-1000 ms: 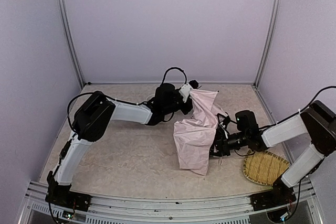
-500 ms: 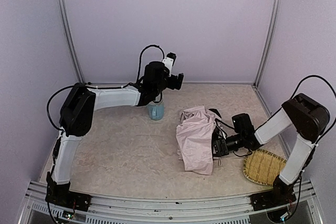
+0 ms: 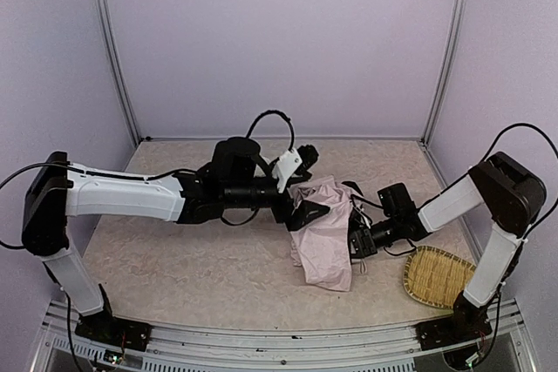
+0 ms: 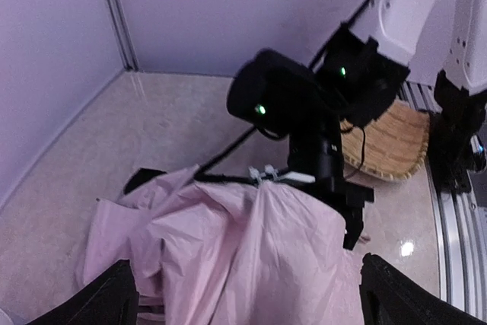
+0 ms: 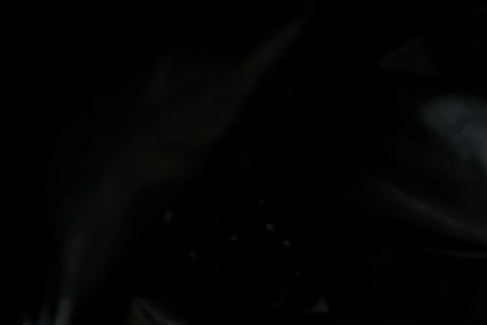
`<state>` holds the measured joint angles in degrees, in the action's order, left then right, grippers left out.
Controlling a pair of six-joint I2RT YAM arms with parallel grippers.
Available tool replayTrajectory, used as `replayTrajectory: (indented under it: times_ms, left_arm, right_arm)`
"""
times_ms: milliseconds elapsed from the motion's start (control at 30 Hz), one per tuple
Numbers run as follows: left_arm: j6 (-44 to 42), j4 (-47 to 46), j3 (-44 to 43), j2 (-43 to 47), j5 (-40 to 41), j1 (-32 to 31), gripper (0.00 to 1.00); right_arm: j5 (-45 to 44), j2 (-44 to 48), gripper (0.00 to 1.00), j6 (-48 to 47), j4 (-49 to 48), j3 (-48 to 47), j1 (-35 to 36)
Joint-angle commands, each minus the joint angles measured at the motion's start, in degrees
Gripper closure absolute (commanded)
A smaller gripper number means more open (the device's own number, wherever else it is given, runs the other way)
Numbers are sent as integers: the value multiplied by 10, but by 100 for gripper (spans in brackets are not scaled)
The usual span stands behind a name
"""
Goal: Put away the umbrella
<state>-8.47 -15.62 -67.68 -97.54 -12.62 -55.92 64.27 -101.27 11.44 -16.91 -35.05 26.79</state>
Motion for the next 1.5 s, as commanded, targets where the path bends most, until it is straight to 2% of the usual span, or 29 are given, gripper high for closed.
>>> replayTrajectory:
  times_ms: [0, 100, 167, 200, 333, 367, 400, 433, 567, 600, 667, 867, 1000, 1067, 1200, 1333, 1467]
  left_arm:
    - [-21, 0, 24, -45, -57, -5, 1]
    - [-13, 27, 2, -70, -20, -3, 4]
    - [-11, 47, -3, -79, -12, -2, 14]
    - [-10, 58, -2, -80, -21, 0, 21]
    - [9, 101, 13, -67, -120, 22, 65]
    - [18, 104, 20, -63, -138, 31, 78]
    - [24, 106, 28, -60, -140, 36, 87]
    - [27, 106, 34, -58, -134, 40, 91]
    - [30, 108, 51, -56, -129, 51, 92]
    - [27, 106, 55, -57, -132, 53, 91]
    - [21, 106, 58, -62, -136, 57, 90]
    - [9, 138, 22, -105, -157, 83, 89]
    - [-14, 203, -40, -155, -159, 90, 85]
    - [-34, 244, -75, -192, -163, 90, 82]
    - [-59, 308, -129, -243, -198, 102, 80]
    - [-68, 333, -154, -266, -214, 119, 79]
    - [-72, 379, -183, -300, -237, 129, 78]
  right_arm:
    - [-11, -3, 100, 2, 90, 5, 41]
    - [9, 5, 100, 6, 75, 3, 75]
    - [30, 9, 100, 8, 62, -1, 96]
    - [34, 11, 100, 5, 62, -3, 105]
    - [34, 10, 100, 12, 51, -8, 109]
    - [35, 7, 100, 17, 46, -9, 110]
    - [35, 5, 93, 19, 45, -12, 110]
    - [34, 2, 83, 20, 45, -16, 110]
    - [5, 17, 38, 11, 74, -27, 109]
    - [-12, 29, 30, 10, 87, -27, 107]
    - [-49, 60, 22, 4, 113, -23, 103]
    - [-165, 181, 20, 30, 170, 17, 57]
    - [-277, 276, 25, 11, 246, 1, 54]
    - [-318, 322, 27, -16, 263, -14, 76]
    - [-352, 382, 29, -113, 223, -15, 152]
    - [-406, 374, 24, -260, 199, -15, 214]
    - [-459, 298, 19, -358, 228, -55, 253]
